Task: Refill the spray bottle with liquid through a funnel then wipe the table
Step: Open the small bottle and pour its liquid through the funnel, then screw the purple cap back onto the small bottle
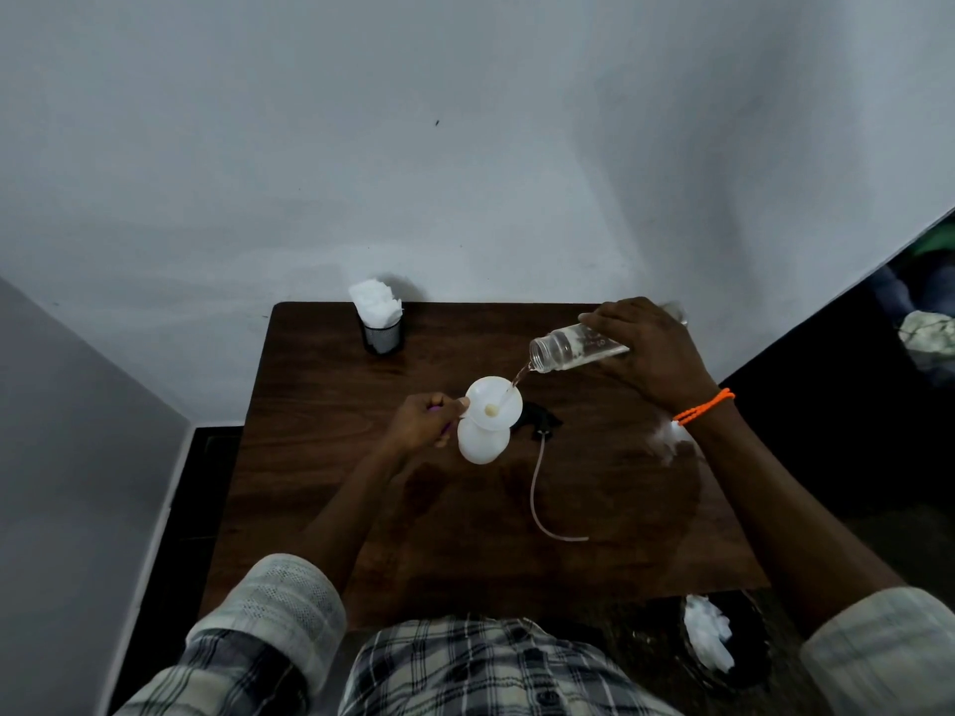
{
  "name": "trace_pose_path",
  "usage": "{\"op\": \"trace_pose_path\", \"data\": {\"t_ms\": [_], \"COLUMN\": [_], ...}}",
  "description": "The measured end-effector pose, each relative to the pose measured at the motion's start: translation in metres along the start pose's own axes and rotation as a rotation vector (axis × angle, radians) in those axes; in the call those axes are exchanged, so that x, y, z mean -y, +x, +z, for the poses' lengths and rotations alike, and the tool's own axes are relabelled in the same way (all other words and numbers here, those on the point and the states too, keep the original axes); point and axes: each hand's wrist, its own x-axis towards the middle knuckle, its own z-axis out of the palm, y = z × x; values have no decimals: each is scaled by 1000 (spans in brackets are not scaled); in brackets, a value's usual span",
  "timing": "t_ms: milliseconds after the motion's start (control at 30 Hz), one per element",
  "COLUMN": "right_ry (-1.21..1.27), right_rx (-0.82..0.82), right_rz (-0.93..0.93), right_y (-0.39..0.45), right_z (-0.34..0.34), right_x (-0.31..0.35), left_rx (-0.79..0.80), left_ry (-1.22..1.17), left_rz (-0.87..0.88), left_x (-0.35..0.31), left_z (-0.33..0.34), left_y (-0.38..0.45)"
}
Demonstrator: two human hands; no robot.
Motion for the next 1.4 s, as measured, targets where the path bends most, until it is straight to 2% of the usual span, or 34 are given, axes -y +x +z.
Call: {"op": "trace_pose_path", "data": {"t_ms": [633, 833, 1000, 1200, 1333, 1400], "right_ry": [36, 131, 225, 375, 501, 612], "right_rx": [-17, 30, 0, -102, -145, -160], "right_rz": [2, 141, 239, 305, 368, 417], "right_y": [0, -7, -7, 5, 21, 28], "right_z": [8, 18, 31, 42, 41, 40], "right_x": [0, 5, 15, 23, 35, 41], "left_rx": [-43, -225, -398, -451, -502, -478], "left_ry": [18, -76, -29, 92, 23, -56], "left_rz": [-32, -99, -129, 14, 165, 262], "left_x": [-10, -17, -24, -62, -110, -134], "left_z": [0, -2, -13, -20, -12, -5], "left_y": [-8, -13, -7, 6, 3, 5]}}
